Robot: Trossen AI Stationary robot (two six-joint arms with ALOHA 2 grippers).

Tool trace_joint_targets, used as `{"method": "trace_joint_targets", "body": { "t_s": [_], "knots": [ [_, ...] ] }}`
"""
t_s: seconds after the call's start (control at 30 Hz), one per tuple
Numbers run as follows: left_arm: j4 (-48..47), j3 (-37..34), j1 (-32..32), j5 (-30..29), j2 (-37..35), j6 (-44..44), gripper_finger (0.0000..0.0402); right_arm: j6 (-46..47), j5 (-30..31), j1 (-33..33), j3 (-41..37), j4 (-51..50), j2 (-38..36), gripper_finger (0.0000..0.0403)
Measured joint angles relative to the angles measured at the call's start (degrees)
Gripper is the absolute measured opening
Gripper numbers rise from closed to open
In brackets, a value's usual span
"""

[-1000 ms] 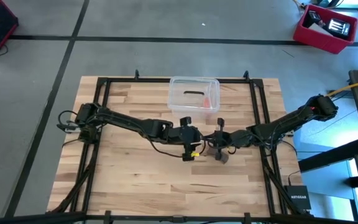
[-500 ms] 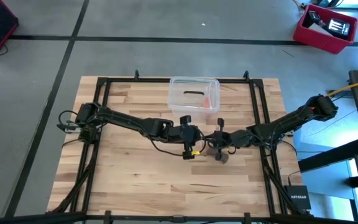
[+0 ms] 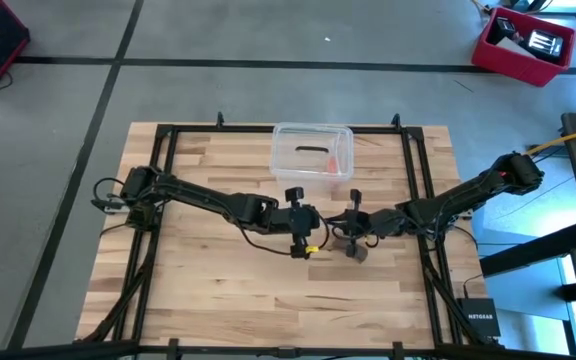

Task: Roll bandage
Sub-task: Open the transparent zip bag

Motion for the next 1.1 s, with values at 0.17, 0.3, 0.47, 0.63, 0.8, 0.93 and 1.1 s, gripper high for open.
{"method": "trace_joint_targets", "body": {
  "t_s": [0.17,0.3,0.47,0.63,0.8,0.93,1.1],
  "knots": [
    [-3.8,0.0,-1.2,-0.2,-0.3,-1.8,0.0021,0.0,0.0,0.0,0.0,-0.9,0.0,0.0005],
    [-8.4,0.0,-2.2,-0.9,-1.1,-4.1,0.0027,0.0,0.0,0.0,0.0,-1.9,-0.1,0.0004],
    [-16.4,0.0,-3.5,-1.9,-3.1,-7.5,0.0022,0.0,0.2,0.0,0.0,-4.8,-1.6,0.0004],
    [-25.1,0.0,-4.7,-2.0,-4.6,-11.4,0.0022,0.1,0.3,0.0,0.0,-6.8,-3.5,0.0004],
    [-28.8,0.1,-5.5,-2.1,-4.9,-11.9,0.0036,0.1,-0.3,0.0,0.1,-6.6,-4.5,0.0004],
    [-22.7,-0.2,-5.3,-1.2,-4.9,-9.0,0.0048,0.0,-0.5,0.0,0.0,-6.9,-4.5,0.0004],
    [-16.6,1.8,-3.3,1.0,-5.6,-7.3,0.0099,0.0,-0.8,0.0,0.0,-7.0,-4.5,0.0004]
  ]
}}
